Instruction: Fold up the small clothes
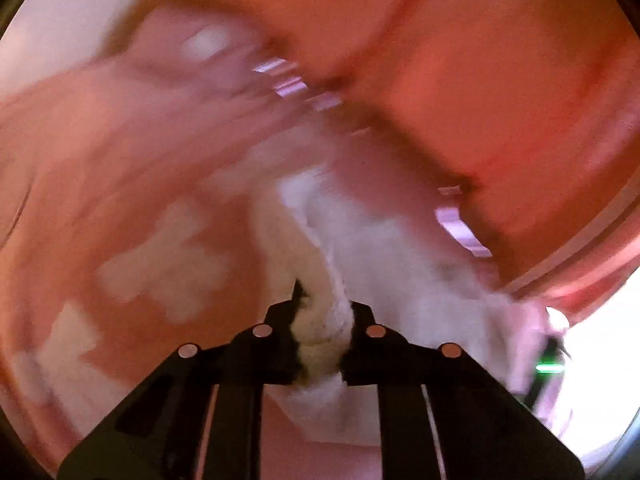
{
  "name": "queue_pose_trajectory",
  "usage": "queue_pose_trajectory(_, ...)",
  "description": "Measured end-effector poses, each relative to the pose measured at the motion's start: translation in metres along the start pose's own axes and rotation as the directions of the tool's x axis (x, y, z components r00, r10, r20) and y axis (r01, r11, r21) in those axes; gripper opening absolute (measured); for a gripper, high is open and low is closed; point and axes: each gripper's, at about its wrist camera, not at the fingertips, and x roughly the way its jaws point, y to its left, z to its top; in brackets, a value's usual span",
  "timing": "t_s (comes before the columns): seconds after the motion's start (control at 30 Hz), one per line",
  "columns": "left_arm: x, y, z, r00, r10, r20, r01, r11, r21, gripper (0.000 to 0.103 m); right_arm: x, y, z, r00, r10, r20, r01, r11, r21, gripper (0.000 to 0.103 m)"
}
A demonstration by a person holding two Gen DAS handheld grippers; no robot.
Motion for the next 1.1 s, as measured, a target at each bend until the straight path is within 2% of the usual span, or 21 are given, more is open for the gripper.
queue_pose_trajectory(0.07, -0.015, -0.049, 0.003, 0.997, -0.066, 0.040, 0.062, 0.994, 0.095, 0.011, -0.017, -0.021, 0.006, 0.998, 0.001, 0.055, -0.005, 0.997, 0.072, 0.050)
queue_pose_trajectory(0.1, -0.023, -0.086, 0.000, 0.991, -0.129, 0.045, 0.120, 0.980, 0.160, 0.011, -0.028, -0.037, 0.010, 0.996, -0.017, 0.090, 0.007, 0.993, 0.117, 0.053)
queue_pose_trajectory(0.17, -0.024, -0.125, -0.010, 0.980, -0.197, 0.026, 0.187, 0.958, 0.218, 0.011, -0.045, -0.072, 0.014, 0.989, -0.060, 0.133, 0.032, 0.978, 0.207, 0.059)
queue_pose_trajectory(0.23, -0.013, -0.173, -0.033, 0.966, -0.258, -0.031, 0.256, 0.924, 0.284, 0.011, -0.059, -0.112, 0.014, 0.982, -0.108, 0.152, 0.057, 0.949, 0.309, 0.061)
queue_pose_trajectory(0.33, 0.018, -0.213, -0.075, 0.957, -0.258, -0.134, 0.289, 0.899, 0.330, 0.011, -0.077, -0.176, 0.007, 0.974, -0.177, 0.139, 0.097, 0.888, 0.450, 0.063)
queue_pose_trajectory(0.4, 0.056, -0.228, -0.110, 0.951, -0.214, -0.222, 0.283, 0.891, 0.355, 0.012, -0.091, -0.211, -0.002, 0.963, -0.238, 0.125, 0.144, 0.848, 0.510, 0.064)
queue_pose_trajectory(0.47, 0.088, -0.232, -0.143, 0.954, -0.132, -0.268, 0.235, 0.886, 0.401, 0.013, -0.105, -0.236, -0.013, 0.951, -0.280, 0.130, 0.168, 0.823, 0.543, 0.064)
queue_pose_trajectory(0.53, 0.104, -0.224, -0.168, 0.957, -0.080, -0.280, 0.197, 0.886, 0.419, 0.015, -0.110, -0.247, -0.019, 0.952, -0.276, 0.128, 0.158, 0.808, 0.567, 0.064)
queue_pose_trajectory(0.57, 0.100, -0.220, -0.172, 0.960, -0.094, -0.262, 0.201, 0.886, 0.418, 0.016, -0.112, -0.250, -0.022, 0.960, -0.245, 0.133, 0.129, 0.813, 0.568, 0.064)
queue_pose_trajectory(0.63, 0.076, -0.214, -0.168, 0.968, -0.122, -0.218, 0.207, 0.880, 0.428, 0.026, -0.111, -0.244, -0.020, 0.976, -0.160, 0.150, 0.058, 0.848, 0.527, 0.064)
queue_pose_trajectory(0.7, 0.048, -0.201, -0.158, 0.971, -0.149, -0.185, 0.216, 0.881, 0.421, 0.058, -0.106, -0.228, -0.017, 0.987, -0.054, 0.148, -0.019, 0.892, 0.452, 0.066)
queue_pose_trajectory(0.73, 0.039, -0.196, -0.157, 0.974, -0.149, -0.168, 0.208, 0.880, 0.426, 0.063, -0.102, -0.218, -0.015, 0.990, -0.015, 0.140, -0.047, 0.905, 0.423, 0.068)
queue_pose_trajectory(0.77, 0.029, -0.187, -0.154, 0.986, -0.108, -0.129, 0.155, 0.879, 0.450, 0.066, -0.096, -0.204, -0.011, 0.991, 0.044, 0.125, -0.089, 0.920, 0.381, 0.072)
queue_pose_trajectory(0.87, 0.025, -0.167, -0.151, 0.997, -0.019, -0.075, 0.054, 0.865, 0.498, 0.069, -0.082, -0.175, -0.003, 0.988, 0.132, 0.082, -0.151, 0.939, 0.309, 0.076)
queue_pose_trajectory(0.9, 0.026, -0.157, -0.150, 0.997, 0.008, -0.074, 0.030, 0.864, 0.502, 0.076, -0.074, -0.165, -0.001, 0.988, 0.146, 0.053, -0.155, 0.945, 0.287, 0.078)
queue_pose_trajectory(0.97, 0.036, -0.139, -0.151, 0.995, 0.071, -0.073, -0.024, 0.862, 0.506, 0.078, -0.060, -0.149, 0.000, 0.990, 0.138, -0.002, -0.132, 0.956, 0.263, 0.078)
queue_pose_trajectory(1.1, 0.053, -0.125, -0.164, 0.982, 0.187, -0.039, -0.132, 0.813, 0.567, 0.079, -0.035, -0.138, 0.000, 0.984, 0.166, -0.071, -0.141, 0.952, 0.272, 0.079)
